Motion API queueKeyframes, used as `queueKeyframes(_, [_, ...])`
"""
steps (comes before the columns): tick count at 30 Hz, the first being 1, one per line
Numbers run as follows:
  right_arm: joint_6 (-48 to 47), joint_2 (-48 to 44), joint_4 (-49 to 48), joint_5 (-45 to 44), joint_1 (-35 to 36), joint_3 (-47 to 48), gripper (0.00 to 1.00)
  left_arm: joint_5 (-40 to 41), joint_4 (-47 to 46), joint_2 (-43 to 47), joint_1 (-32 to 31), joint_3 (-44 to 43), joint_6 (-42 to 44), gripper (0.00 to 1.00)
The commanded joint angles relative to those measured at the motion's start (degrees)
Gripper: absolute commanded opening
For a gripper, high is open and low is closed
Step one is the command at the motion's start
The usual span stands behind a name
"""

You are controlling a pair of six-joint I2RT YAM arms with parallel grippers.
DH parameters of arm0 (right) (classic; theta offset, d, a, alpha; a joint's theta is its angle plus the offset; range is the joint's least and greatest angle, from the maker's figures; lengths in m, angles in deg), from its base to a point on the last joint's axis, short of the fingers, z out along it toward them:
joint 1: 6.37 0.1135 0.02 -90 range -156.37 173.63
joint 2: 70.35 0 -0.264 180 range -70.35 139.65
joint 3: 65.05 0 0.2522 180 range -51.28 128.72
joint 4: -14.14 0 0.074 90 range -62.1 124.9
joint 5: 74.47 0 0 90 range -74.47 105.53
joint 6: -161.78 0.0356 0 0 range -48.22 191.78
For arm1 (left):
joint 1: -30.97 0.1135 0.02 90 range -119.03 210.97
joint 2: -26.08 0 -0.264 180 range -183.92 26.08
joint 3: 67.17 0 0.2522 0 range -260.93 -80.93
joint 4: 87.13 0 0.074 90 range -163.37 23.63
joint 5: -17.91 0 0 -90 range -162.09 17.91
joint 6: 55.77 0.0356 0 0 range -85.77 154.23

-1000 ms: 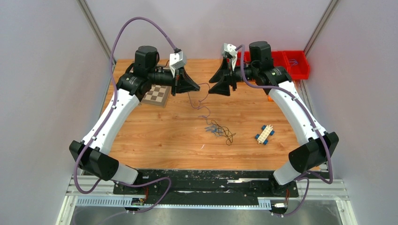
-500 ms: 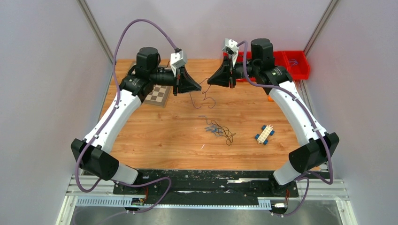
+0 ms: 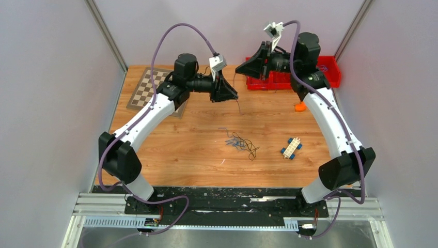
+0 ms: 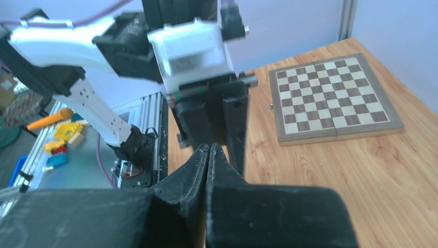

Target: Untangle the cables

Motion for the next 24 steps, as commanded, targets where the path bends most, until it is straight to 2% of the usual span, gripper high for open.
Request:
queueKeyframes(1, [11.9, -0.2, -9.2, 0.4, -6.8, -0.8, 0.00, 4.5, -4.3, -0.6, -0.2, -2.3, -4.9, 0.48])
queueKeyframes(2, [12.0, -0.6, -9.1, -0.1, -9.0, -1.6, 0.00, 4.6, -4.4, 0.5, 0.5, -1.9, -4.8, 0.52])
queueKeyframes(3, [11.8, -1.0, -9.1, -0.9, -11.3, -2.6, 0.00, 5.2, -4.6, 1.1, 0.7, -0.7, -4.6, 0.63])
queueKeyframes(4, [11.3, -1.5, -9.0, -1.6, -13.5, -3.9, 0.00, 5.6, -4.6, 2.4, 1.4, -0.1, -4.5, 0.69])
queueKeyframes(5, [10.3, -2.1, -8.7, -2.6, -15.9, -5.1, 0.00, 6.6, -4.4, 3.1, 1.6, 1.0, -3.9, 0.80])
queueKeyframes(8, [5.7, -2.8, -6.3, -7.5, -24.3, -7.4, 0.00, 9.1, -2.4, 6.3, 2.7, 2.2, -1.4, 0.98])
queueKeyframes(12, [-2.7, 0.4, -2.0, -17.9, -33.6, -4.7, 0.00, 16.7, 2.9, 7.9, 3.3, 3.2, 2.4, 1.00])
queueKeyframes(15, [-6.0, 5.5, 0.0, -24.8, -37.3, -0.8, 0.00, 20.9, 6.0, 8.0, 3.8, 3.9, 3.2, 1.00])
queueKeyframes(19, [-10.0, 12.5, 0.5, -33.0, -38.4, 4.1, 0.00, 19.7, 4.5, 8.3, 5.5, 6.3, 1.9, 1.00])
queueKeyframes(24, [-7.3, 24.0, 0.4, -37.2, -37.9, 14.6, 0.00, 19.2, 3.8, 7.5, 6.9, 7.0, 1.4, 1.00])
